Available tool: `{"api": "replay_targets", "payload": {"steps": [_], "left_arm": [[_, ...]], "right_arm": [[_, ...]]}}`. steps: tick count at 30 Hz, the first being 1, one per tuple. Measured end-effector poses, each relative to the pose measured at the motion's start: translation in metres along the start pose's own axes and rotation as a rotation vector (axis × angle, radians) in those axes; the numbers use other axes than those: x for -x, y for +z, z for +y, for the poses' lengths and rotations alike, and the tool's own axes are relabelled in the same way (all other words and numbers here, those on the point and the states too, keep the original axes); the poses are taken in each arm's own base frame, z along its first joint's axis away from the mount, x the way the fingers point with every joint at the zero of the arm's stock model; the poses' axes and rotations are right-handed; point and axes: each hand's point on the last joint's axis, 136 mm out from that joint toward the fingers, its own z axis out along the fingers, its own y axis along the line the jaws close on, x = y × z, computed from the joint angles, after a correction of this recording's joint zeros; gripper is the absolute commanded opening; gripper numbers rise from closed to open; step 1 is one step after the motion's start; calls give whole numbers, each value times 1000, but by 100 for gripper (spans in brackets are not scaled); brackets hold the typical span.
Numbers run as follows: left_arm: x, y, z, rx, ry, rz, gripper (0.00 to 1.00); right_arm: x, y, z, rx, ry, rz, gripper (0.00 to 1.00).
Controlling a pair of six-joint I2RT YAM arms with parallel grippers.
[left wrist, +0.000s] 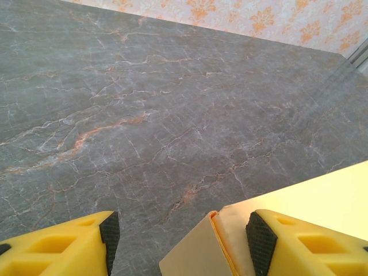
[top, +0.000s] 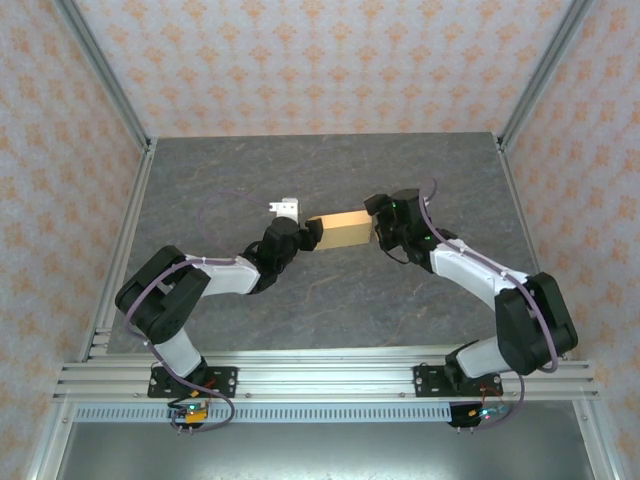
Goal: Fold the paper box
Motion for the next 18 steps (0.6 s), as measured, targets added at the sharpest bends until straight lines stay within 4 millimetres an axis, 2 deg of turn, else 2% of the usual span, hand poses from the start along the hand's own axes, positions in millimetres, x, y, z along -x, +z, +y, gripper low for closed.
{"api": "replay_targets", "payload": {"steps": [4,9,13,18], "left_arm": [[0,-1,0,-3,-8,-4,63],[-1,-1,0,-6,-10,-10,63],[-2,-4,1,-26,-9,-34,62],[-5,-9,-2,-62,27,-59,59]], "right_arm": [[-1,16,-33,-99,-5,3,75],[5,12,-37,-106,-2,-8,76],[14,-6,-42,-136,5,-23,77],[22,-36,-36,-147,-11,-55,79]]}}
